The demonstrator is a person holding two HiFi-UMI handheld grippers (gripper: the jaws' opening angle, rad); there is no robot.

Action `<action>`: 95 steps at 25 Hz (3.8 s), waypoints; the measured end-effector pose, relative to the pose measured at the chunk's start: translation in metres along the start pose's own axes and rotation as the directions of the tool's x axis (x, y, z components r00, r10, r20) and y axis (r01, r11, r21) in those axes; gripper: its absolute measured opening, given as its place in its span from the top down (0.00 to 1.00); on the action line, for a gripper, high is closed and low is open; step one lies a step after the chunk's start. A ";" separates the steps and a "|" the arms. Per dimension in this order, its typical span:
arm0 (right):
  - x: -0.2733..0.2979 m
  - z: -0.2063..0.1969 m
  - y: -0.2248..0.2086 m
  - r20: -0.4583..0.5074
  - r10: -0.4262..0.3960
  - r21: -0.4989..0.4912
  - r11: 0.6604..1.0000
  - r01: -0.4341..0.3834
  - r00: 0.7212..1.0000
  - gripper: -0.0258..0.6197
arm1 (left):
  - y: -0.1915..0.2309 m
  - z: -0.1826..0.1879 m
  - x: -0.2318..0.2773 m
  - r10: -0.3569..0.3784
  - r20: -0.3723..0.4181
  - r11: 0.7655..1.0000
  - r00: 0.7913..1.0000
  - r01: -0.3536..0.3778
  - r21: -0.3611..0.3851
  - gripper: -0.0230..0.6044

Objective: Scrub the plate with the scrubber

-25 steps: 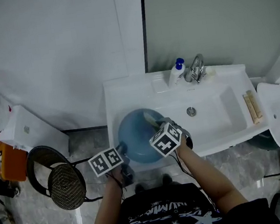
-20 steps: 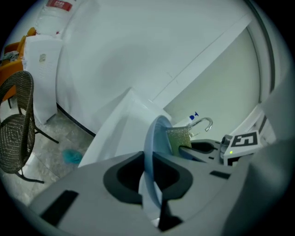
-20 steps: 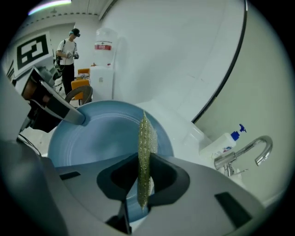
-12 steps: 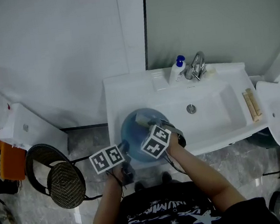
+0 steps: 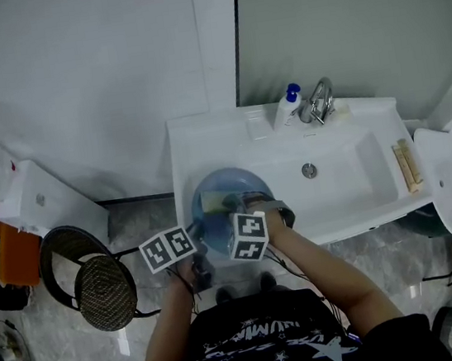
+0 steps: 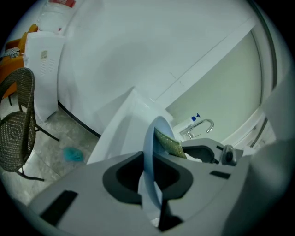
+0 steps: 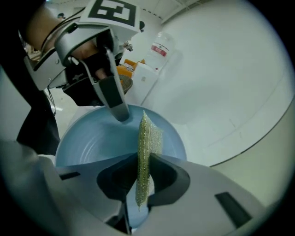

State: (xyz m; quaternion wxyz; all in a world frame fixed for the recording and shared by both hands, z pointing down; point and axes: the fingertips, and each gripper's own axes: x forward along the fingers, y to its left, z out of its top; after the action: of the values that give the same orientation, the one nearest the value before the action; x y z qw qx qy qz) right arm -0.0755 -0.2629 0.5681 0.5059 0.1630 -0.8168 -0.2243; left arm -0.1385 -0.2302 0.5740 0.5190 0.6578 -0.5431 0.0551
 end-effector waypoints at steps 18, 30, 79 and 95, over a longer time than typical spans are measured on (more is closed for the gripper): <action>-0.019 0.020 0.037 0.128 0.079 -0.380 0.925 -0.025 0.989 0.85 | 0.012 0.021 -0.011 -0.014 0.051 0.996 0.999 0.018 -0.085 0.89; -0.027 0.021 0.052 0.162 0.096 -0.503 0.864 -0.001 0.982 0.85 | 0.016 0.025 -0.010 -0.027 0.068 0.990 0.997 0.036 -0.138 0.89; -0.022 -0.004 0.016 0.066 0.058 -0.233 0.972 -0.041 0.996 0.85 | 0.008 0.020 -0.016 -0.086 0.072 0.981 0.994 0.097 -0.166 0.89; -0.046 -0.008 0.057 0.129 0.187 -0.244 0.958 -0.152 0.974 0.85 | 0.022 0.028 -0.013 -0.057 0.096 0.979 0.994 0.074 -0.188 0.88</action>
State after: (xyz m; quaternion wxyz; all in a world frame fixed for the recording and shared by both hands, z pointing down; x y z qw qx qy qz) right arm -0.0501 -0.1939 0.5667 0.4755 0.0145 -0.8318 -0.2859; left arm -0.1743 -0.2395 0.5667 0.5565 0.6242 -0.5466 -0.0444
